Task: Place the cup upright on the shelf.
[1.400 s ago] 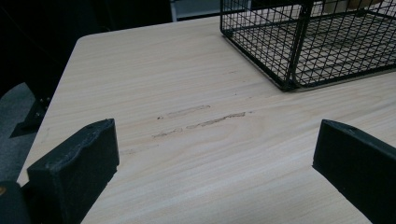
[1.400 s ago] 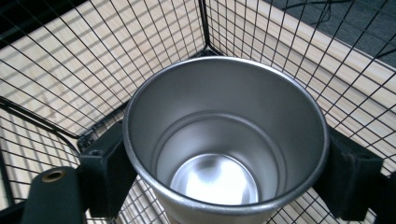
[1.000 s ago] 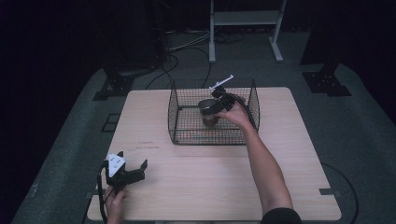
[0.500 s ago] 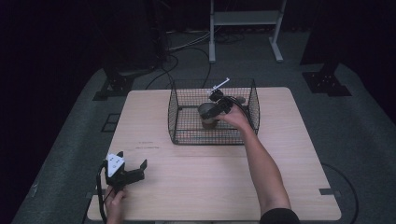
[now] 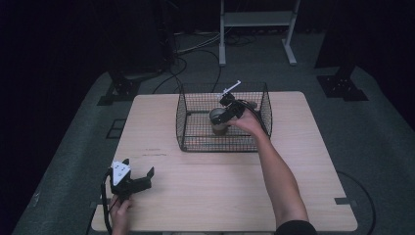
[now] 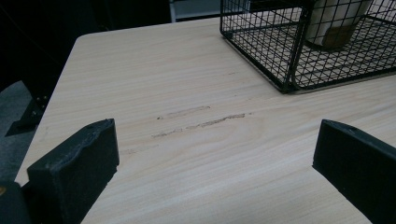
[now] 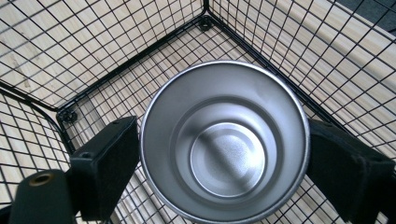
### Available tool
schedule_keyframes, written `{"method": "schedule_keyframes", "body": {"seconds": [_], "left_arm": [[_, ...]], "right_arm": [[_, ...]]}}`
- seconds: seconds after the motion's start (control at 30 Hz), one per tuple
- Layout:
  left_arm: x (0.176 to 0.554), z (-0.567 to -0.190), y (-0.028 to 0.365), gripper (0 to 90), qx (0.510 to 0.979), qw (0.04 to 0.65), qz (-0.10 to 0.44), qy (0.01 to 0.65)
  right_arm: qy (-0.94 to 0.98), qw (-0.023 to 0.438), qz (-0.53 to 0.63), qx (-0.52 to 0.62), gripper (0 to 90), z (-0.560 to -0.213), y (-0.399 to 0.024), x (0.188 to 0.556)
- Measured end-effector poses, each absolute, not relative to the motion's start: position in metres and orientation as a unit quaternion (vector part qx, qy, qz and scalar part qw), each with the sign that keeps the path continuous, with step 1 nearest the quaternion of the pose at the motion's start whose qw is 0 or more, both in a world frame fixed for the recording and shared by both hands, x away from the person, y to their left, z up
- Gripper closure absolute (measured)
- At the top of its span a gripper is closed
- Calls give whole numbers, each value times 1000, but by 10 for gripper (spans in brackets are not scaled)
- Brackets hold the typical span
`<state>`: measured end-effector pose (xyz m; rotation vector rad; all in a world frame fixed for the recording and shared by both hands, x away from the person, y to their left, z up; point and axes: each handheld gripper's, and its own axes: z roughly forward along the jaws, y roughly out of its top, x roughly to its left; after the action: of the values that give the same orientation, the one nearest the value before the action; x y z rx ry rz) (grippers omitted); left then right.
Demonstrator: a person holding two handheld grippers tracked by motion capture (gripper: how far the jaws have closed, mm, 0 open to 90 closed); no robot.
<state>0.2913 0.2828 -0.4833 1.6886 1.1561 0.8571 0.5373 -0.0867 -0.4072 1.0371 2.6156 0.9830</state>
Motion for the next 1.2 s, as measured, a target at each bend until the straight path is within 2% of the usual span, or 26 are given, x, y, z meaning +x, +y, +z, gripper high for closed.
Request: {"method": "schedule_keyframes", "body": {"seconds": [0.4,0.6,0.9,1.2], "left_arm": [[292,-483,283,0,682,444,346,467],[293,-483,281,0,684,439,348,468],[292,-483,281,0,686,438,349,465],[292,-484,280,0,687,436,350,464]], "right_arm": [[864,82,344,359,129,-401,-97,538],[848,101,365,370,129,-387,-108,532],[827,105,422,356,132,-356,-133,500],[822,87,444,346,135,-348,-153,478]]}}
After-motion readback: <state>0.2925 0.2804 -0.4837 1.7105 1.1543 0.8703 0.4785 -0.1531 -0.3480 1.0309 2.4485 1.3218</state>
